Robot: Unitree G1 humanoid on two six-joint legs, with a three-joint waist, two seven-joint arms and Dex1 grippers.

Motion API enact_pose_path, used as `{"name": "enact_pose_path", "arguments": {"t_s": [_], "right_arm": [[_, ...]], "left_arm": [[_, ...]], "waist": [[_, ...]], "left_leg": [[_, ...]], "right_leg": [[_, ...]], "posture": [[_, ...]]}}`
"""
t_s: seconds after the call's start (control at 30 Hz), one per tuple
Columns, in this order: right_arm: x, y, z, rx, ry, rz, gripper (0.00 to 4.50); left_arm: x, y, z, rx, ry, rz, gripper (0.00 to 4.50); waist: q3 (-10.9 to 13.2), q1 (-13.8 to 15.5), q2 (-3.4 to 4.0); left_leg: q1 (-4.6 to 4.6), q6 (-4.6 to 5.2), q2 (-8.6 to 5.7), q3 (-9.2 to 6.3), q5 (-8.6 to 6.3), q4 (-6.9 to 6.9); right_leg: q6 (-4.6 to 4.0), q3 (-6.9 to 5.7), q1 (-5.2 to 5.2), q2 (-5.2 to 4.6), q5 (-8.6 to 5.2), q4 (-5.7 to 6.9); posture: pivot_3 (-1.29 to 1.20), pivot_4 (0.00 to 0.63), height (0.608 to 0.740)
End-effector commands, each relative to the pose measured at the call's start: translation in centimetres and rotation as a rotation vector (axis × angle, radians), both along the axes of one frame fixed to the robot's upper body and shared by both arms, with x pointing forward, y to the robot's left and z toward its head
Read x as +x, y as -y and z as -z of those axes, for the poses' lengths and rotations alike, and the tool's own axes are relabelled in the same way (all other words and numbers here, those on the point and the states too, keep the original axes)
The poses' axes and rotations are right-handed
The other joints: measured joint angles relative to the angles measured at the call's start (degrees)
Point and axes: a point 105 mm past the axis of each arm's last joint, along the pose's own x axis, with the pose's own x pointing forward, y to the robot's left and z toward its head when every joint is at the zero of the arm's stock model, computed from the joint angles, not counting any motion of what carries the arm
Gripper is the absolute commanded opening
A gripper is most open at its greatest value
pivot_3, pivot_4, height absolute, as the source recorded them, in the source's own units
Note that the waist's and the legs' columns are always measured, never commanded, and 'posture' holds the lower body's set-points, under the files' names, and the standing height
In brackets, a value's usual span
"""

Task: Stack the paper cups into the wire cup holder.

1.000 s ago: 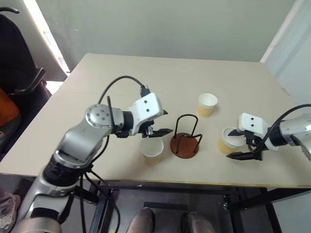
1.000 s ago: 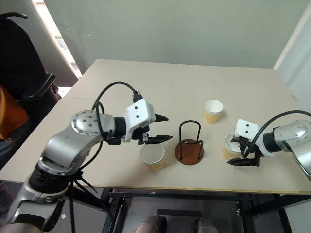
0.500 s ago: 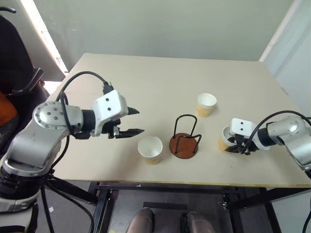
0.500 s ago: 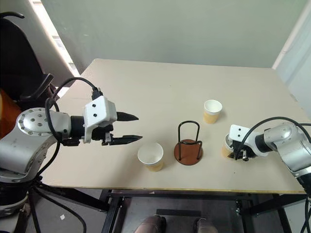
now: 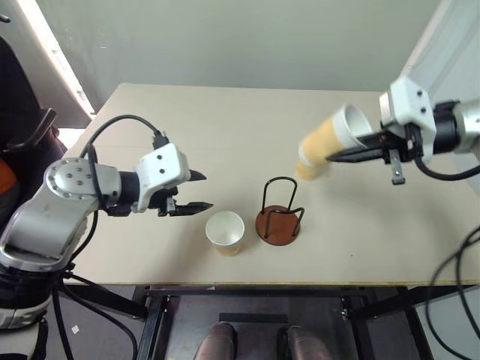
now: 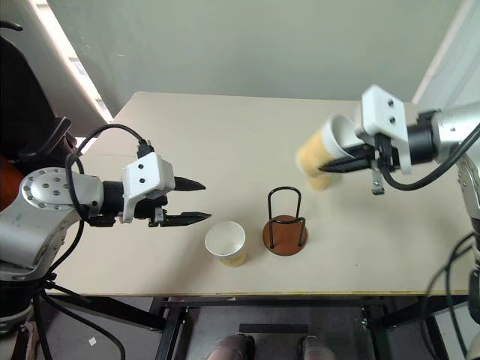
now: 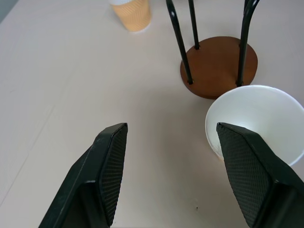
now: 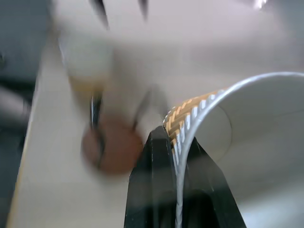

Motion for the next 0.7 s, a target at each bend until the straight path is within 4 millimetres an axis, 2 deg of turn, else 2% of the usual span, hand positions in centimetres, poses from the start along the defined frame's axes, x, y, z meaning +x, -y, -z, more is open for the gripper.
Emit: {"name": "enact_pose_path", "arguments": {"t_s": [0.03, 0.1, 0.17, 0.37, 0.47, 0.57, 0.7], "right_arm": [[-0.3, -1.8, 1.3, -0.042, -0.025, -0.086, 0.02], [0.4, -2.3, 3.6, -0.119, -0.034, -0.09, 0.02], [0.7, -2.2, 4.8, -0.163, -0.044, -0.092, 0.02], [0.6, -1.9, 5.7, -0.2, -0.06, -0.126, 0.02], [1.3, -1.9, 6.1, -0.215, -0.052, -0.114, 0.02], [1.5, -2.1, 6.2, -0.224, -0.049, -0.124, 0.65], [1.9, -2.2, 6.1, -0.229, -0.033, -0.119, 1.94]], "left_arm": [[-0.1, 0.6, -0.7, -0.002, 0.037, 0.026, 3.22], [-0.2, 0.8, -0.6, -0.005, 0.037, 0.027, 3.22], [-0.4, 0.6, -0.5, -0.002, 0.037, 0.017, 3.22], [-1.4, 0.6, 0.2, -0.008, 0.011, -0.001, 3.22], [-1.6, 0.4, 0.4, -0.006, 0.006, -0.021, 3.22], [-1.7, 0.2, 0.3, -0.005, 0.009, -0.034, 3.22], [-1.7, -0.1, 0.3, -0.001, 0.008, -0.045, 3.22]], "waist": [[0.0, 0.1, -0.01], [0.0, 0.2, 0.01], [0.0, 0.3, 0.01], [0.0, 0.2, 0.03], [0.0, 0.2, 0.03], [0.0, 0.1, 0.03], [0.0, 0.1, 0.03]], "left_leg": [[-0.01, -0.01, 0.01, -0.03, -0.01, 0.01], [-0.06, -0.01, 0.01, -0.07, -0.01, 0.02], [-0.07, -0.02, 0.02, -0.1, -0.03, 0.03], [-0.07, -0.15, 0.03, -0.1, -0.09, 0.04], [-0.03, -0.22, 0.09, -0.12, -0.06, 0.02], [0.01, -0.29, 0.11, -0.15, 0.01, 0.01], [0.01, -0.4, 0.1, -0.17, 0.08, -0.03]], "right_leg": [[-0.07, -0.03, -0.02, 0.0, -0.04, 0.04], [-0.11, -0.09, -0.06, -0.01, -0.07, 0.12], [-0.16, -0.15, -0.08, -0.03, -0.1, 0.23], [-0.17, -0.2, -0.17, -0.07, -0.14, 0.49], [-0.41, -0.3, -0.17, -0.07, -0.28, 0.63], [-0.41, -0.33, -0.17, -0.07, -0.27, 0.7], [-0.48, -0.36, -0.17, -0.07, -0.22, 0.72]], "posture": [[0.0, 0.15, 0.74], [0.0, 0.15, 0.74], [0.0, 0.15, 0.74], [0.0, 0.15, 0.74], [0.0, 0.15, 0.74], [0.0, 0.15, 0.74], [0.0, 0.15, 0.74]]}}
